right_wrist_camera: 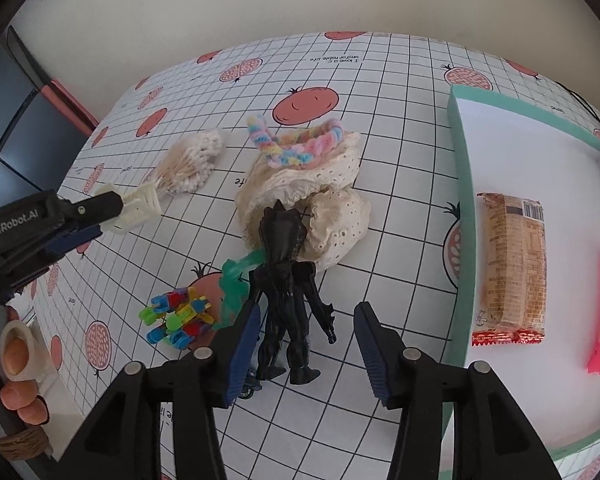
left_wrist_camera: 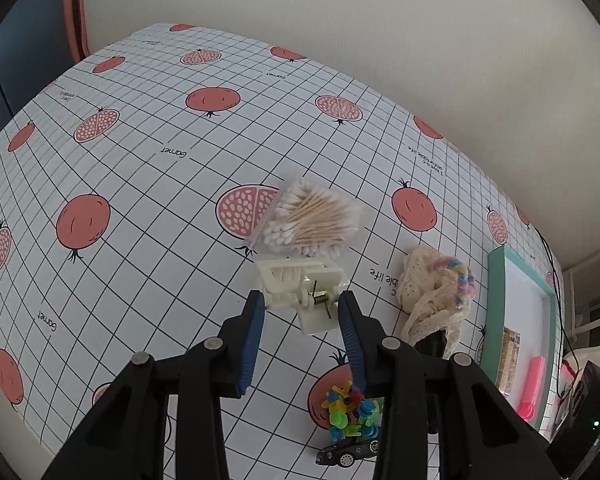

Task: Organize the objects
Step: 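Grasp the black toy figure with the right tool while the left tool holds the white clip, then carry the black figure with the right tool while the left tool carries the white clip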

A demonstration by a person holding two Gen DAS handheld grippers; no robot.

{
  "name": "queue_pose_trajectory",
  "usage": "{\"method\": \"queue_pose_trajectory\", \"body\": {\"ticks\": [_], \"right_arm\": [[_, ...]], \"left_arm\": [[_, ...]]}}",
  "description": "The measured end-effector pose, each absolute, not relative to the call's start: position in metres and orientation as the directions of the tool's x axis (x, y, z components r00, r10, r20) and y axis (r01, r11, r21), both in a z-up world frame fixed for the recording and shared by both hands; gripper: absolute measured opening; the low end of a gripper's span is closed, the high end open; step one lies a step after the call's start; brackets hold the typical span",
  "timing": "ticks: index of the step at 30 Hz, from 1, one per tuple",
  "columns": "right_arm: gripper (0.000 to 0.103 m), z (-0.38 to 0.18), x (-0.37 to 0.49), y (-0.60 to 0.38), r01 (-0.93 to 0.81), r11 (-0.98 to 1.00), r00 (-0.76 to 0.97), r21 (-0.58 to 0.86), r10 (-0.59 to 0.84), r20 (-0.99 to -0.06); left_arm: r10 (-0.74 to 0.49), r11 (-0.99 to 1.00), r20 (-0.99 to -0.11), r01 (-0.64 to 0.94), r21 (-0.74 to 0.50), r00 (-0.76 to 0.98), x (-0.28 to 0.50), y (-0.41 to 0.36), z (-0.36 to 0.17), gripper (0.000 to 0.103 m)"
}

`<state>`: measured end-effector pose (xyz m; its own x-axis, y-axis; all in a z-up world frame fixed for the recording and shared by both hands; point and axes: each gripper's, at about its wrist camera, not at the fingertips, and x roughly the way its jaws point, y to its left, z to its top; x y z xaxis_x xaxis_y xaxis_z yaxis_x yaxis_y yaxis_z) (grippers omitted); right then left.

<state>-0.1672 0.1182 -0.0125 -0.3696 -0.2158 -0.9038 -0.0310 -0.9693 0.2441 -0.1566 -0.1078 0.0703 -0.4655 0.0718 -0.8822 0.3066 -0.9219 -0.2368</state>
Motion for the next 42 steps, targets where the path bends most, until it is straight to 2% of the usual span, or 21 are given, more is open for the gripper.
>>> {"method": "queue_pose_trajectory", "body": {"ticks": [13,16,18,19,20,27,42], "right_arm": [[0.051,-0.027,-0.169,0.108,-0.015,-0.978,-0.338,0.210,-0.193,-0.921],[0.037,-0.027,-0.169,0.108,-0.007,-0.971,-0.336,0.239,-0.223,-0.915],[0.034,-0.025,-0.170,0.105,-0.003,-0.973,-0.338,0.231,-0.217,-0.916],[0.029,-0.024,-0.169,0.104,0.001,-0.970,-0.337,0.244,-0.230,-0.913],[0.019,-0.023,-0.169,0.105,0.005,-0.965,-0.337,0.262,-0.248,-0.908],[0.019,-0.009,-0.164,0.108,0.022,-0.968,-0.369,0.251,-0.241,-0.898],[0.019,0.044,-0.153,0.133,-0.016,-0.946,-0.543,0.324,-0.264,-0.797]], "left_arm": [[0.075,-0.922,-0.889,0.308,-0.235,-0.452,-0.158,-0.107,0.065,0.039],[0.074,-0.922,-0.890,0.310,-0.233,-0.450,-0.158,-0.106,0.064,0.039],[0.073,-0.922,-0.890,0.309,-0.232,-0.450,-0.158,-0.106,0.064,0.039],[0.073,-0.922,-0.890,0.309,-0.232,-0.450,-0.158,-0.107,0.064,0.039],[0.071,-0.923,-0.891,0.309,-0.230,-0.449,-0.158,-0.106,0.064,0.039],[0.056,-0.923,-0.887,0.314,-0.220,-0.459,-0.157,-0.107,0.068,0.039],[0.035,-0.915,-0.835,0.318,-0.247,-0.549,-0.149,-0.108,0.104,0.039]]}}
